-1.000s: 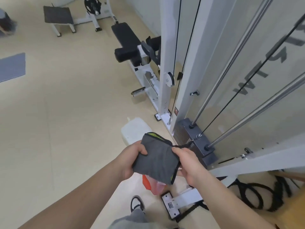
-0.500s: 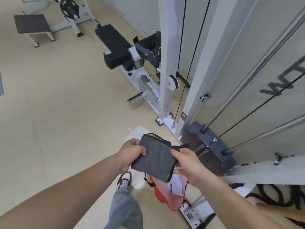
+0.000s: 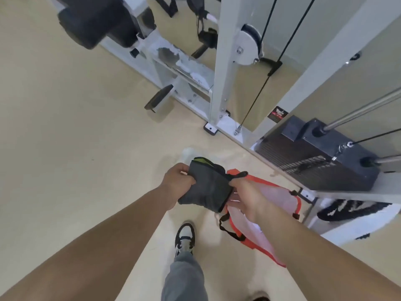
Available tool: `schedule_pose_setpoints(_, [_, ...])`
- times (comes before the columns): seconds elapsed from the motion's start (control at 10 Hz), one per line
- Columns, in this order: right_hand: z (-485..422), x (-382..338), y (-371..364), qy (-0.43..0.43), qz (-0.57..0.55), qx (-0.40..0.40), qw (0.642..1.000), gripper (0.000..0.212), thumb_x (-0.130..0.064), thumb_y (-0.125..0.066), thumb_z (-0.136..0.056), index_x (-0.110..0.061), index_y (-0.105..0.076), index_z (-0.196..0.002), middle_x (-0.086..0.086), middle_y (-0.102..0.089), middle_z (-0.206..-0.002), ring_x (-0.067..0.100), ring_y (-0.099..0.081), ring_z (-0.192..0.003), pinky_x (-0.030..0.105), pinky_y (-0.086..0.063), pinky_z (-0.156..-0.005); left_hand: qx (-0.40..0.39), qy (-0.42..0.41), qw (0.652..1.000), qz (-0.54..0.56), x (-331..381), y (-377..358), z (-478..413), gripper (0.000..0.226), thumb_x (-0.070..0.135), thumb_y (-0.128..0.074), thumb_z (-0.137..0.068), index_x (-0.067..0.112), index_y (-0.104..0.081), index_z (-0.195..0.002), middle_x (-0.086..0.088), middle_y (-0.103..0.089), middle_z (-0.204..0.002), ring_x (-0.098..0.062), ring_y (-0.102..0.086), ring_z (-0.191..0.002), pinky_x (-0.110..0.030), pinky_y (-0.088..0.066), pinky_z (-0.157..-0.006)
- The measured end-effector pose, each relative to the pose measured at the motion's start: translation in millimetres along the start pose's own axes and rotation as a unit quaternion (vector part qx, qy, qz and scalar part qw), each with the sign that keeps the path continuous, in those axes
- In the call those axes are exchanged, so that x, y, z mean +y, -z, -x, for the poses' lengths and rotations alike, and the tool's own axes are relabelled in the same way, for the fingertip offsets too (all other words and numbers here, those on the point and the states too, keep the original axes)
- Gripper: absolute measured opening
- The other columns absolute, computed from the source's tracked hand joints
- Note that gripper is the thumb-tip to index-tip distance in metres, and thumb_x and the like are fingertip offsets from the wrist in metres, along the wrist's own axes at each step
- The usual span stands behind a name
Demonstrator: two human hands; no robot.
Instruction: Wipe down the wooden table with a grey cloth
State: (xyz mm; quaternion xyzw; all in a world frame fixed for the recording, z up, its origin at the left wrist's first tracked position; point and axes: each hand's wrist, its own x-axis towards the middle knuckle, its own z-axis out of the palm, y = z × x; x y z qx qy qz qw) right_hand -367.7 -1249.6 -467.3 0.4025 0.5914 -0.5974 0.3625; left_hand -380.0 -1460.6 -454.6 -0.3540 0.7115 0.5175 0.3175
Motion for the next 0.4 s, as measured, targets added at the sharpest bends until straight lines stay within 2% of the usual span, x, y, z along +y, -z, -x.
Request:
schedule_pose_setpoints(0.1, [-34.9,15.1,-18.9,-0.012,-0.029,0.004,0.999,0.028,-0.014,-0.056,-0.094,-0.007,-0.073,-0.115,0.010,-0.078,-0.094,0.025,-0.073,-0.077,0.040,-0.061,-0.072,0.011,-0.004,1.000,-0.005,-19.8,-2.4,-43.8,0.026,0.002,-0.063,-0.084,0.021,-0.066,-0.100,-0.009,-0.072,-0.098,-0.028,-0.066,-0.080,-0.032,-0.053,-0.062])
schedule_pose_setpoints(0.2, [-70.4,23.3,-32.4,-0.007,-0.062,0.005,0.998,0.027,-0.015,-0.057,-0.096,-0.008,-0.073,-0.116,0.013,-0.078,-0.107,0.031,-0.073,-0.093,0.047,-0.057,-0.098,0.013,-0.015,1.000,-0.020,-33.3,-7.4,-85.0,0.025,0.001,-0.062,-0.086,0.021,-0.067,-0.100,-0.008,-0.073,-0.101,-0.026,-0.066,-0.082,-0.031,-0.052,-0.064])
schedule_pose_setpoints(0.3, [-97.2,28.6,-38.8,-0.004,-0.072,-0.002,0.997,0.028,-0.023,-0.061,-0.097,-0.011,-0.072,-0.119,0.012,-0.076,-0.115,0.033,-0.072,-0.102,0.045,-0.054,-0.104,0.012,-0.027,0.999,-0.038,-44.8,-8.6,-111.0,0.033,0.004,-0.061,-0.088,0.021,-0.068,-0.114,-0.005,-0.073,-0.113,-0.027,-0.069,-0.095,-0.036,-0.059,-0.079])
schedule_pose_setpoints(0.4, [-104.0,26.0,-39.6,-0.007,0.013,0.041,0.999,0.020,-0.024,-0.060,-0.097,-0.013,-0.063,-0.113,0.007,-0.065,-0.097,0.024,-0.060,-0.082,0.041,-0.053,-0.091,0.013,-0.022,0.994,-0.108,-47.9,-7.4,-117.6,0.061,0.008,-0.063,-0.093,0.021,-0.047,-0.151,-0.002,-0.057,-0.139,-0.026,-0.060,-0.116,-0.031,-0.051,-0.094])
